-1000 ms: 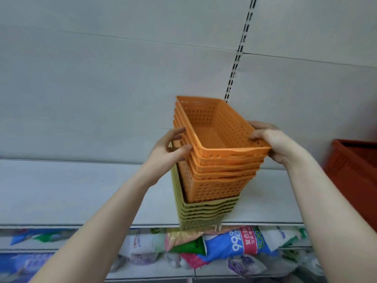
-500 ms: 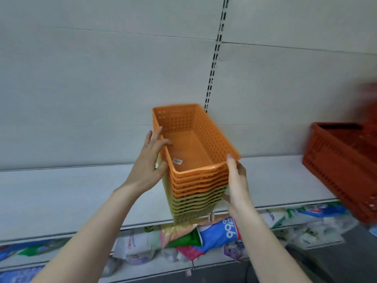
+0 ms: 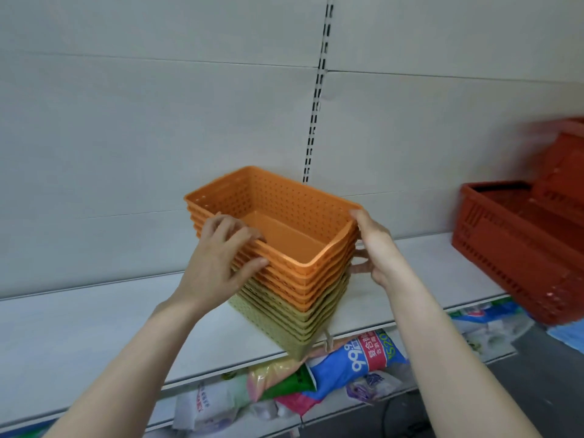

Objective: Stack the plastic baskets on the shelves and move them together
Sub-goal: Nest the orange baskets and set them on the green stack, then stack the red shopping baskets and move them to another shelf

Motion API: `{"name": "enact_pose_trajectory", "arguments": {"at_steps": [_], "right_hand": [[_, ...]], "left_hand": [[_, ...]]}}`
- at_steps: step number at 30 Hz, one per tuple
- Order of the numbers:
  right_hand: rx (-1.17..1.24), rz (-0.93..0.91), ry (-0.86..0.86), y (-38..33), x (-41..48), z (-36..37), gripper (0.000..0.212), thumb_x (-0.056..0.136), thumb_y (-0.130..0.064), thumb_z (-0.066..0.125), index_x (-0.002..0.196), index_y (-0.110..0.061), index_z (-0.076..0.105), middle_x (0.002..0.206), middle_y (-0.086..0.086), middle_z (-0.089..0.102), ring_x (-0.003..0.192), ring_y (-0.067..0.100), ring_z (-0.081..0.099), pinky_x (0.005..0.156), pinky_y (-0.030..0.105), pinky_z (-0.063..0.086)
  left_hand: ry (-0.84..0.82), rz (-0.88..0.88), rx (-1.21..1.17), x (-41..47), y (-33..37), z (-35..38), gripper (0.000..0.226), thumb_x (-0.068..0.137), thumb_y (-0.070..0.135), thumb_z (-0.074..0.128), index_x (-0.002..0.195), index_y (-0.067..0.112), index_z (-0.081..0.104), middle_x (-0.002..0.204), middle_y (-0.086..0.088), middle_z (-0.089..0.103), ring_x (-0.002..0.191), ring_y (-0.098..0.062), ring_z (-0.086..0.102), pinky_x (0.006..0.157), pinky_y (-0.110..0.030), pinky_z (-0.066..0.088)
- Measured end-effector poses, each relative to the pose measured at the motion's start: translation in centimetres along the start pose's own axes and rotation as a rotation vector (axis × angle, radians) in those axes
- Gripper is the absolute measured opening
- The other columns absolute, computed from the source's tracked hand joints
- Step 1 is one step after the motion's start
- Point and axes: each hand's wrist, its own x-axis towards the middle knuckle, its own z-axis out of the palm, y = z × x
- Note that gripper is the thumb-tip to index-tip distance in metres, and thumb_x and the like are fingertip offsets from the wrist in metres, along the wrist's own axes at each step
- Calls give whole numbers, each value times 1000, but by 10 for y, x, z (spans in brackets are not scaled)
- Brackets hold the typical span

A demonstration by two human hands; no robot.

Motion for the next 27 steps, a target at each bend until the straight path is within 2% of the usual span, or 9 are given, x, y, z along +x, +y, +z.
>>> {"name": "enact_pose_trajectory", "arguments": {"at_steps": [2, 5, 8, 10, 13, 15, 19, 24, 27], "right_hand": [[-29, 11, -5, -11, 14, -3, 46, 75, -58, 52, 99, -21, 68, 102, 5, 65, 101, 31, 62, 82, 56, 56], [-28, -45, -59, -9, 29, -18, 44, 79, -60, 54, 94, -23, 72, 97, 5, 68, 92, 29, 66, 81, 52, 58], [-8, -121, -63, -14, 43, -29, 52, 81, -65, 58, 111, -24, 71, 92, -3, 72, 89, 23, 67, 69, 38, 57], [-59, -177, -73, -22, 50, -34, 53, 85, -63, 56, 122, -26, 65, 101, -7, 73, 96, 20, 67, 69, 35, 55], [-137, -244, -53, -23, 49, -42, 33, 98, -39, 48, 128, -26, 55, 114, -2, 69, 98, 19, 67, 78, 38, 55], [-195, -272, -8, -17, 46, -46, 31, 100, -32, 43, 130, -30, 52, 114, -1, 67, 96, 18, 67, 82, 40, 56], [-382, -324, 27, -15, 46, -53, 44, 97, -43, 36, 130, -23, 58, 120, 6, 67, 109, 26, 63, 97, 50, 51], [-677, -408, 42, -22, 45, -82, 41, 103, -38, 33, 123, -20, 64, 121, 3, 67, 110, 22, 59, 92, 33, 46], [-783, -528, 98, -19, 45, -126, 36, 102, -34, 41, 124, -19, 64, 127, 3, 67, 119, 23, 58, 97, 29, 43]], "left_hand": [[5, 26, 25, 6, 4, 9, 37, 88, 51, 56, 108, 21, 65, 96, 1, 56, 103, -23, 49, 111, -46, 30], [20, 75, 126, 18, 21, 30, 31, 91, 46, 55, 110, 24, 67, 93, 4, 60, 93, -21, 49, 91, -41, 42], [26, 66, 199, 38, 38, 49, 26, 93, 45, 53, 110, 30, 67, 94, 7, 64, 88, -20, 52, 79, -35, 39], [14, 63, 233, 55, 49, 63, 25, 95, 45, 51, 108, 31, 65, 91, 8, 66, 84, -21, 56, 75, -36, 39], [-13, 45, 288, 78, 63, 84, 19, 94, 41, 53, 106, 31, 65, 85, 6, 67, 77, -23, 59, 70, -36, 37], [-9, 28, 331, 85, 68, 95, 17, 92, 33, 60, 107, 29, 65, 83, 2, 67, 75, -26, 59, 69, -37, 37], [32, 28, 366, 85, 69, 101, 21, 91, 29, 63, 112, 25, 64, 84, -2, 65, 76, -29, 58, 70, -39, 36], [-66, 15, 386, 88, 81, 92, 34, 91, 48, 52, 110, 22, 64, 92, -3, 68, 82, -29, 61, 73, -40, 40], [-82, -4, 337, 97, 101, 99, 44, 91, 52, 48, 119, 20, 60, 108, -6, 66, 93, -30, 61, 77, -41, 46]]}}
